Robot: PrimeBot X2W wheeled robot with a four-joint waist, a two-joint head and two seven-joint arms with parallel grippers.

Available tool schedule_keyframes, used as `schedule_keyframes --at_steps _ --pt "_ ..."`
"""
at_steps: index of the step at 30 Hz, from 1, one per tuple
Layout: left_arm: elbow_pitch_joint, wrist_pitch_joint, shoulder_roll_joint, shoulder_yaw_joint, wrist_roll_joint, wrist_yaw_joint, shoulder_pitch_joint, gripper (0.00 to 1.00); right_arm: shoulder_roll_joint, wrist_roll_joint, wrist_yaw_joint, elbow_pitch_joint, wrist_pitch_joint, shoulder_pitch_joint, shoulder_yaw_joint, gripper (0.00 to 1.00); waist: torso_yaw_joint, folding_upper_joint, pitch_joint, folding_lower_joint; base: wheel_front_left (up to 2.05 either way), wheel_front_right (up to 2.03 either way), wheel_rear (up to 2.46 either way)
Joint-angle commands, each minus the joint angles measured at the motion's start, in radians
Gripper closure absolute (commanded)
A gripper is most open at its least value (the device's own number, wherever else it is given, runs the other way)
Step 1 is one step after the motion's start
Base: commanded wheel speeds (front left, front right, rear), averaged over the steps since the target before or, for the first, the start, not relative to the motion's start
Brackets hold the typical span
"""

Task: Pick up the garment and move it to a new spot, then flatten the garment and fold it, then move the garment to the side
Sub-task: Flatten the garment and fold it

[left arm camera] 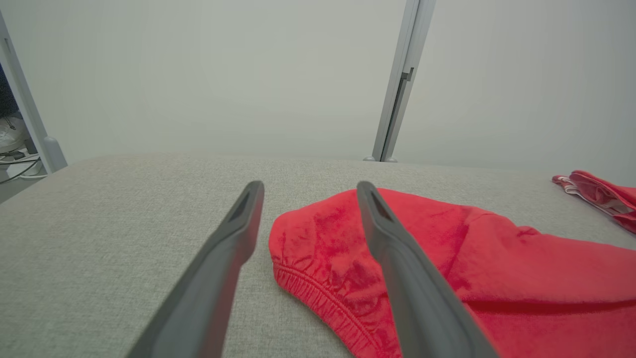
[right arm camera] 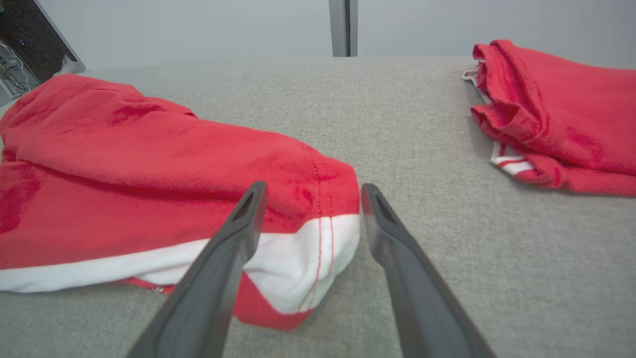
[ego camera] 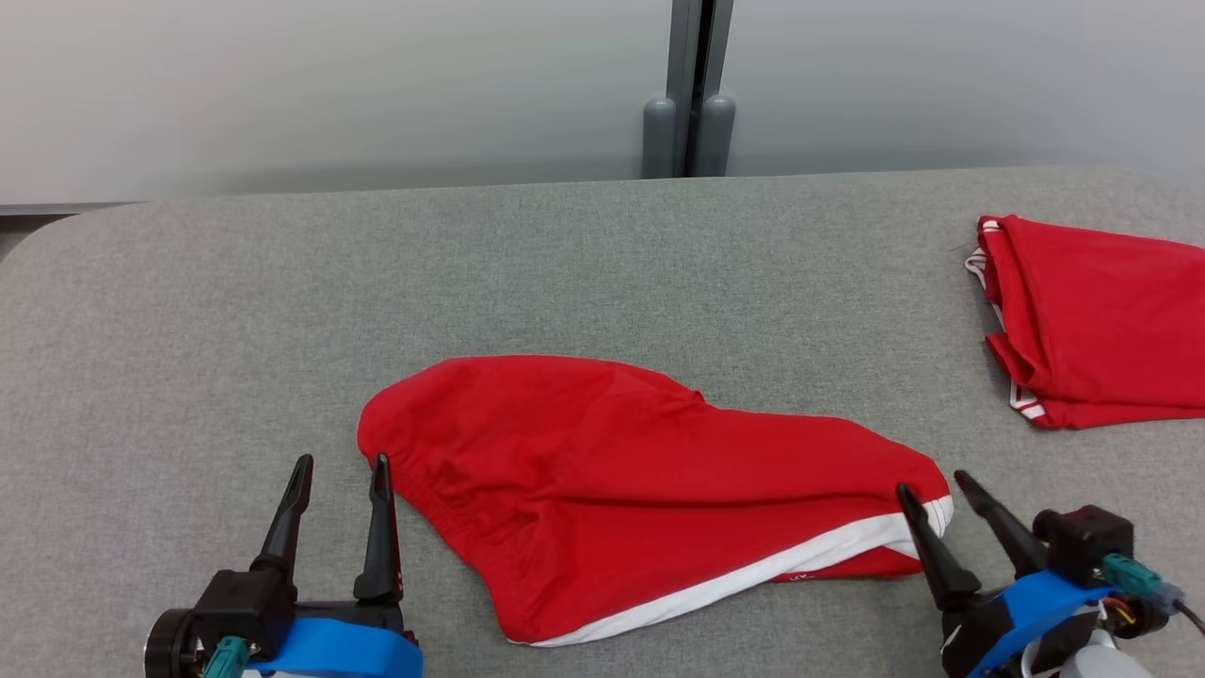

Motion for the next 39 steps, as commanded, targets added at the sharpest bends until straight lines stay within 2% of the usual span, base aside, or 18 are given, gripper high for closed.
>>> schedule_keyframes --at_steps 1,11,21,31,36,39 --pt "0.000 -0.005 0.000 0.003 0.003 -0.001 0.006 0.00 0.006 -0.008 0.000 -0.009 -0.003 0.014 -0.012 0.00 -0.002 0.0001 -0.003 0.0001 0.00 0.00 0.00" --pt "-0.017 -0.005 0.000 0.010 0.020 0.005 0.029 0.00 0.105 -0.129 0.000 -0.227 -0.003 0.121 -0.253 0.00 -0.013 0.0001 -0.042 0.0001 0.00 0.00 0.00" --pt "-0.039 -0.005 0.000 0.017 0.037 0.014 0.036 0.00 0.208 -0.234 0.000 -0.425 -0.003 0.202 -0.335 0.00 -0.027 0.0001 -0.065 0.0001 0.00 0.00 0.00" --pt "-0.053 -0.005 0.000 0.044 0.050 0.040 0.051 0.00 0.260 -0.276 0.000 -0.440 -0.003 0.265 -0.348 0.00 -0.021 0.0001 -0.077 0.0001 0.00 0.00 0.00" --pt "-0.048 -0.005 0.000 0.047 0.051 0.035 0.054 0.00 0.265 -0.280 0.000 -0.429 -0.003 0.259 -0.344 0.00 -0.024 0.0001 -0.075 0.0001 0.00 0.00 0.00" --pt "-0.042 -0.005 0.000 0.037 0.040 0.014 0.049 0.00 0.248 -0.272 0.000 -0.399 -0.003 0.251 -0.339 0.00 -0.023 0.0001 -0.072 0.0001 0.00 0.00 0.00"
